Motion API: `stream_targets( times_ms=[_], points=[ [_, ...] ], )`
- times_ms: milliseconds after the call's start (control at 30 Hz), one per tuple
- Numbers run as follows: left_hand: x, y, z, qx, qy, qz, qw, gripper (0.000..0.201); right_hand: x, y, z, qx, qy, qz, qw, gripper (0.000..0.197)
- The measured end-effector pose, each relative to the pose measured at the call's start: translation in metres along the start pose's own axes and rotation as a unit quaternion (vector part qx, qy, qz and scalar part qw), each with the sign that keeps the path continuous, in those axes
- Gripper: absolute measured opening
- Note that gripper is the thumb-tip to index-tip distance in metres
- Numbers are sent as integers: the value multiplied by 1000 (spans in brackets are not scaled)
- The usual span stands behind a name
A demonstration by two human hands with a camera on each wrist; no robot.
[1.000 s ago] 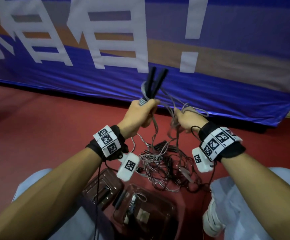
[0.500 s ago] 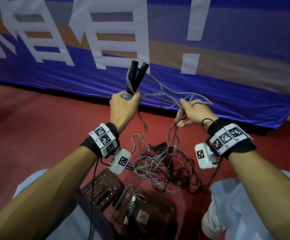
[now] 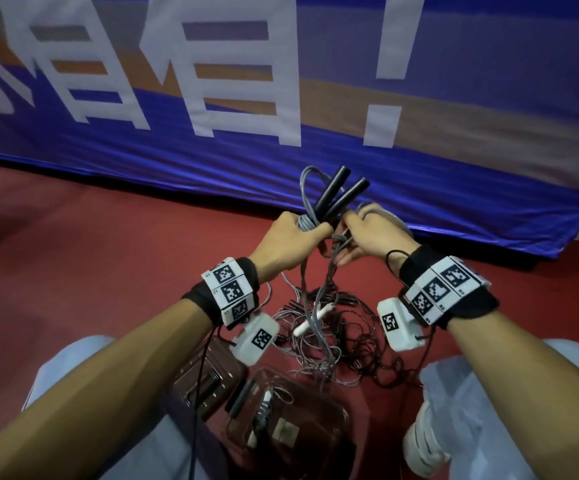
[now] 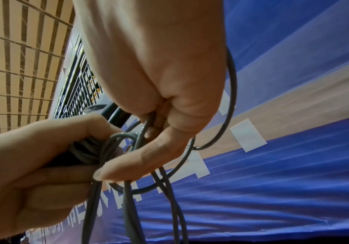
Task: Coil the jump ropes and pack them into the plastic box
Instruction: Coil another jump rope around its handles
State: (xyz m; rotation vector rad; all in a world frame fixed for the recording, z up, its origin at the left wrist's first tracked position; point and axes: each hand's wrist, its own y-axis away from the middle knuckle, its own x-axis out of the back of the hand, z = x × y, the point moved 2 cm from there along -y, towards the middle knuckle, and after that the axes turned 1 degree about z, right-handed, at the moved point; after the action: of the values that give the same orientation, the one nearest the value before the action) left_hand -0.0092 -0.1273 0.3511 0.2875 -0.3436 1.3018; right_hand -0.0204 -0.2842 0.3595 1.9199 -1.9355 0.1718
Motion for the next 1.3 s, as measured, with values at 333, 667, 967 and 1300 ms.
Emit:
stream_targets(
  times_ms=[333,667,967,1300],
  points=[
    [7,6,11,-89,-7,142,986,37,4,-8,5,-14,14,29,999,51],
    [0,4,5,-45,-29,81,995,38,6,-9,7,-82,-93,34,992,37],
    [-2,-2,-9,54,-45,58,996,48,11,-12,4,-60,-189,77,977,39],
    [-4,-4,3,82,166,8,983,30,23,-16,7,-11,-106,127,986,48]
  ],
)
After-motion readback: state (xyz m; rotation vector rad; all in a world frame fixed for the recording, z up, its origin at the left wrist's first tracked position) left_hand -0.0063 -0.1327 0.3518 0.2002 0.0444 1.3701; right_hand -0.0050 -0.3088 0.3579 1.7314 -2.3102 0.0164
